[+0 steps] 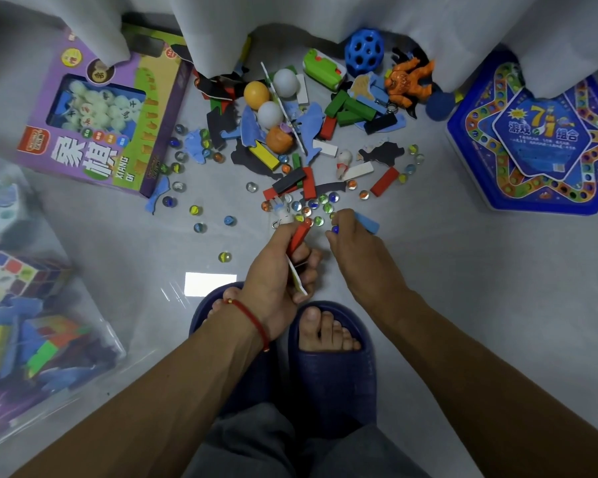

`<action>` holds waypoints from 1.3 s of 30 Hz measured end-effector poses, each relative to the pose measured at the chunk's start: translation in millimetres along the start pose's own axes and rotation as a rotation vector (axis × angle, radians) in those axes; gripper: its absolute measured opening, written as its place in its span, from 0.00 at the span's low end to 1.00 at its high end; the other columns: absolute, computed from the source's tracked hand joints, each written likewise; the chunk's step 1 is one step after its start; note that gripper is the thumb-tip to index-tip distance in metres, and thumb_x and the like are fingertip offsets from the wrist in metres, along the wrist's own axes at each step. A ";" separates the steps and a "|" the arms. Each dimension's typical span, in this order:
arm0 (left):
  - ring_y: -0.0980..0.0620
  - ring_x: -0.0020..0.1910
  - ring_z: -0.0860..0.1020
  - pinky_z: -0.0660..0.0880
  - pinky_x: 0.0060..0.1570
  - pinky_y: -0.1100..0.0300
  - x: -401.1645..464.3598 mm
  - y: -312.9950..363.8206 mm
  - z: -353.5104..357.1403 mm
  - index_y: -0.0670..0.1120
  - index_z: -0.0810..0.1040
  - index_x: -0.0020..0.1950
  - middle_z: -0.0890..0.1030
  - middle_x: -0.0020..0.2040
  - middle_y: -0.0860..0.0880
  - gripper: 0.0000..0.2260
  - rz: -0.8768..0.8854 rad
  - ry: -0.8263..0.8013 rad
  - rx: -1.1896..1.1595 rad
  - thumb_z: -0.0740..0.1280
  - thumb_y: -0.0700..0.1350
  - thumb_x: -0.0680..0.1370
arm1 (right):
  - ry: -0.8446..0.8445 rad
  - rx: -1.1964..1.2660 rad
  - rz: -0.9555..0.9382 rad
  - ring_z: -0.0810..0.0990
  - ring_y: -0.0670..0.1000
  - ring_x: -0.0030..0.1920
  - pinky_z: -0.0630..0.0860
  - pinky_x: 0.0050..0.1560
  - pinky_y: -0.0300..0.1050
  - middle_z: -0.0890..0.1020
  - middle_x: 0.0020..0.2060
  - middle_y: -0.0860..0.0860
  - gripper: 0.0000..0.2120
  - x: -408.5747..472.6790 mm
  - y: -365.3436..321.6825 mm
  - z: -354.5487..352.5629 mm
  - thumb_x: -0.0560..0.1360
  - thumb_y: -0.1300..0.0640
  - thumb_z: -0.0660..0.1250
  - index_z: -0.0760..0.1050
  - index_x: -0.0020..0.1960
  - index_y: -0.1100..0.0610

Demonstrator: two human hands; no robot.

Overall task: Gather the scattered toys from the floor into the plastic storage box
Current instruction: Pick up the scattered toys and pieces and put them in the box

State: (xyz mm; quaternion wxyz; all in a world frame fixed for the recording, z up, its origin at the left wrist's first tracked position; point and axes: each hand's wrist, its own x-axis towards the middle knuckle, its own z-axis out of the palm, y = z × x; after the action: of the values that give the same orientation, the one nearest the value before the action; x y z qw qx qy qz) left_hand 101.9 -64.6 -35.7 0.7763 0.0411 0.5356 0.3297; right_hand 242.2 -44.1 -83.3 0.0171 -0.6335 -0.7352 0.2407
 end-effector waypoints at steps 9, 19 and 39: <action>0.53 0.25 0.61 0.55 0.22 0.61 -5.3 -3.1 0.0 0.49 0.65 0.30 0.70 0.31 0.48 0.22 0.006 0.068 -0.060 0.62 0.59 0.78 | 0.039 -0.120 -0.001 0.77 0.51 0.37 0.63 0.34 0.38 0.79 0.42 0.57 0.09 -10.9 9.3 13.9 0.83 0.57 0.58 0.70 0.60 0.62; 0.54 0.23 0.62 0.58 0.21 0.64 -137.9 53.1 -2.9 0.48 0.73 0.36 0.74 0.31 0.49 0.15 0.194 0.094 -0.108 0.65 0.56 0.78 | -0.532 1.055 0.501 0.70 0.49 0.29 0.65 0.26 0.41 0.74 0.36 0.56 0.10 -35.2 -70.9 -83.5 0.82 0.54 0.59 0.72 0.45 0.58; 0.42 0.42 0.77 0.76 0.44 0.51 -366.7 146.4 -209.1 0.36 0.72 0.54 0.77 0.47 0.38 0.21 0.463 0.328 -0.537 0.60 0.55 0.78 | -0.564 1.260 0.250 0.74 0.63 0.63 0.73 0.66 0.59 0.70 0.66 0.63 0.21 -78.9 -470.1 -154.0 0.76 0.58 0.63 0.67 0.67 0.64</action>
State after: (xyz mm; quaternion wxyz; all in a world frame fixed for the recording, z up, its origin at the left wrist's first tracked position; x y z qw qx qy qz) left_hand -222.8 -215.0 231.9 0.5686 -0.0970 0.5236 0.6269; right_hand -125.5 -105.5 251.4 0.1619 -0.4962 -0.3538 0.7761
